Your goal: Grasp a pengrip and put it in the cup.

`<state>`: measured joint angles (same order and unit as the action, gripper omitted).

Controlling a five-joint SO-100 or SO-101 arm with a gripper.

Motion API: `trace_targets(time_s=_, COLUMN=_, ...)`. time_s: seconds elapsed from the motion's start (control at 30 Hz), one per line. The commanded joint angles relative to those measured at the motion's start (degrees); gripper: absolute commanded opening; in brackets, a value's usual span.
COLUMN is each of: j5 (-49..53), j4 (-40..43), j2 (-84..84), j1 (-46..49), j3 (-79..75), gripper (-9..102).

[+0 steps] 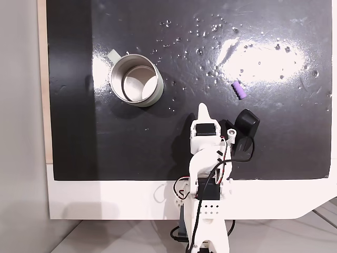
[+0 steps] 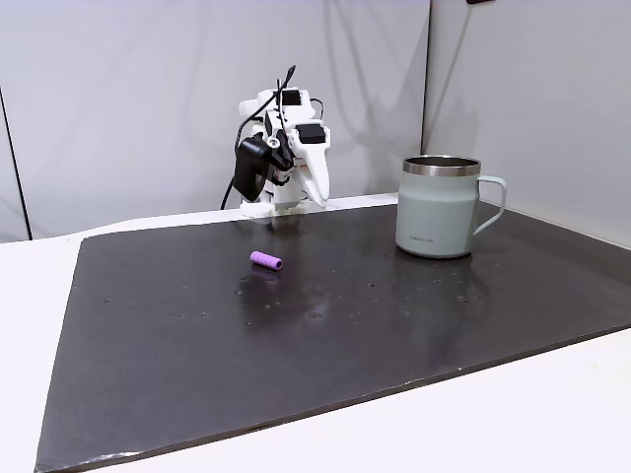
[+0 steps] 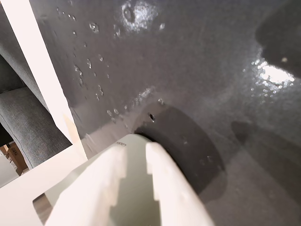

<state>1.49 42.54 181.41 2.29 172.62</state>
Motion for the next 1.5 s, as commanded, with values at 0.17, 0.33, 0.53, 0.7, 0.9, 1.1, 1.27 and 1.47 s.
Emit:
trace_targets(time_s=0.17, j5=1.7, j4=0.0, j2=0.7, j1=-1.1, j3=-0.4, gripper=0)
trace_targets(time_s=0.33, j5=1.7, j4=0.0, j2=0.7, j1=-1.1, j3=-0.4, gripper=0)
trace_targets(time_s=0.53, j5=1.5, j4=1.0, j2=0.7, j1=0.8, j3=-2.1, gripper=0)
trace_targets(time_s=0.7, j5=1.8, j4=1.8, j2=-4.9, j1=4.4, j3=-12.9, gripper=0)
trace_targets(time_s=0.9, j5=-4.8, j4=8.3, j2=-36.3, j1=8.2, j3=-40.4, gripper=0)
trace_targets(time_s=1.1, j5=-11.7, j4=20.2, j2=-56.0, j1=12.4, j3=-61.3, gripper=0)
trace_targets(time_s=1.27, j5=-17.6, j4=29.3, j2=-66.7, j1=15.0, j3=-72.9, gripper=5)
trace_targets(time_s=1.47, j5=-23.2, j4=37.2, j2=-76.5, j1=16.9, j3=-80.8, gripper=20)
